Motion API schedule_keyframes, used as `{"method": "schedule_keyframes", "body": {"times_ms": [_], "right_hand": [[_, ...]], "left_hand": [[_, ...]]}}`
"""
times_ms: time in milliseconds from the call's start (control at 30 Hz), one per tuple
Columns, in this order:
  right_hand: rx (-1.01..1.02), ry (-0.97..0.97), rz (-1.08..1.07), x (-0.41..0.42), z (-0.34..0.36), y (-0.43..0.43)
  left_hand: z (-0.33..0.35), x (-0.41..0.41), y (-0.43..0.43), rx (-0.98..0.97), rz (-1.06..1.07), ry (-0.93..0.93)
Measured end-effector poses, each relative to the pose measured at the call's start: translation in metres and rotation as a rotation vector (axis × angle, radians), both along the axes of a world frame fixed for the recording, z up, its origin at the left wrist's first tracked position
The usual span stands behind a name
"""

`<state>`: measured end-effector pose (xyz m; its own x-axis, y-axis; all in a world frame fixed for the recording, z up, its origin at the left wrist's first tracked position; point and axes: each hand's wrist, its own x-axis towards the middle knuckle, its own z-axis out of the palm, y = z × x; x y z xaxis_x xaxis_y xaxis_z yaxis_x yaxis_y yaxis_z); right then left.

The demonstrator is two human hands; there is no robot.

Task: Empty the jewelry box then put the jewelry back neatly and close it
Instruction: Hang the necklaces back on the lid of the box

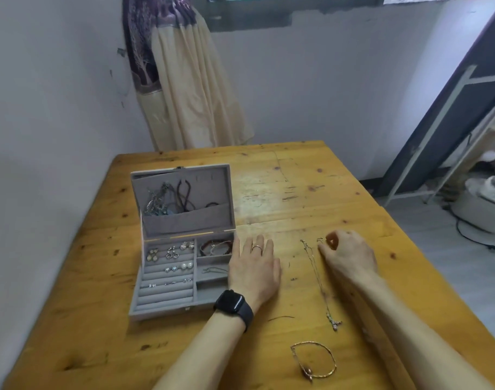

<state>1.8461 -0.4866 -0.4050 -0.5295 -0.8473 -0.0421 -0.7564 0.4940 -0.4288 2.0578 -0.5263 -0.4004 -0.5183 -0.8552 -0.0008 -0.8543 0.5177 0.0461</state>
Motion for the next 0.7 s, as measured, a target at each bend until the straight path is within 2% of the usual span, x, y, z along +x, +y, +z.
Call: {"method": "schedule_keyframes", "body": {"times_ms": [167, 300, 367, 567, 700], "right_hand": [[0.002, 0.011, 0.013, 0.008, 0.002, -0.008], [0.110, 0.066, 0.073, 0.016, 0.003, -0.007], [0.064, -0.042, 0.078, 0.014, 0.004, -0.004], [-0.330, -0.429, 0.001, 0.003, 0.020, 0.024], [-0.474, -0.616, -0.041, 0.000, 0.034, 0.048]], "left_hand": [[-0.001, 0.003, -0.001, 0.030, 0.002, 0.025], [0.002, 0.004, 0.000, 0.044, 0.003, 0.042], [0.006, 0.003, 0.000, 0.053, 0.009, 0.045], [0.018, -0.019, -0.003, 0.088, 0.076, 0.028], [0.020, -0.046, -0.008, 0.150, 0.122, 0.161]]}}
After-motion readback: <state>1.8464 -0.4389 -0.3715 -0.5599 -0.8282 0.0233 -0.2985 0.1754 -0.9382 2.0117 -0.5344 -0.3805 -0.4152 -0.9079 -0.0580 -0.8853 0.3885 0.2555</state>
